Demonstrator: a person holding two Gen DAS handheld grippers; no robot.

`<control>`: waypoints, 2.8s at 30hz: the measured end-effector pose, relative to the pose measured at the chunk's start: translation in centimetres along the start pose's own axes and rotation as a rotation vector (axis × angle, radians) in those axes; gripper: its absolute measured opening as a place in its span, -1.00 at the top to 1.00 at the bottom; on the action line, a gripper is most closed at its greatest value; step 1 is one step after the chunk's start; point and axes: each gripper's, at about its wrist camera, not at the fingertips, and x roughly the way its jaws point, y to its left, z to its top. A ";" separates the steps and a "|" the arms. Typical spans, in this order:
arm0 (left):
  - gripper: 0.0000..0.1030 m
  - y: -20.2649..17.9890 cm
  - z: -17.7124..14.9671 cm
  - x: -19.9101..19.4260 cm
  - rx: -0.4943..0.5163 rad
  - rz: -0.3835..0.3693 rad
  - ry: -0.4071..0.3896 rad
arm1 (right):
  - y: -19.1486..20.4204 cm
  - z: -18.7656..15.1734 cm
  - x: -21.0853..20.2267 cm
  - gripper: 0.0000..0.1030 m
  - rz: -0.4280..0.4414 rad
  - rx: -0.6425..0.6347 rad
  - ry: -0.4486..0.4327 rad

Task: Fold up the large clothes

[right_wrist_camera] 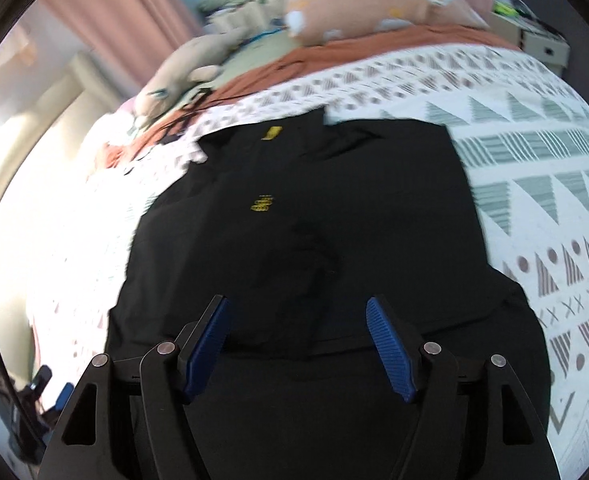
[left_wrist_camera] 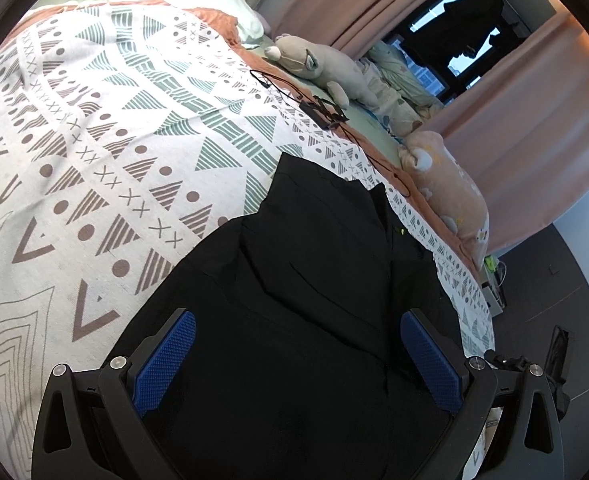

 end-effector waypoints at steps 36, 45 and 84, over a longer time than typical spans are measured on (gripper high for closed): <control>-0.99 6.4 2.8 -4.6 -0.082 -0.008 -0.064 | 17.0 -1.3 4.7 0.79 -0.049 -0.231 0.028; -0.99 8.8 3.6 -5.9 -0.130 0.001 -0.088 | 26.8 -2.9 5.8 0.58 0.086 -0.328 0.007; -0.65 -4.0 1.1 2.8 0.215 0.019 0.006 | -8.8 -5.5 3.8 -0.26 0.148 0.387 -0.139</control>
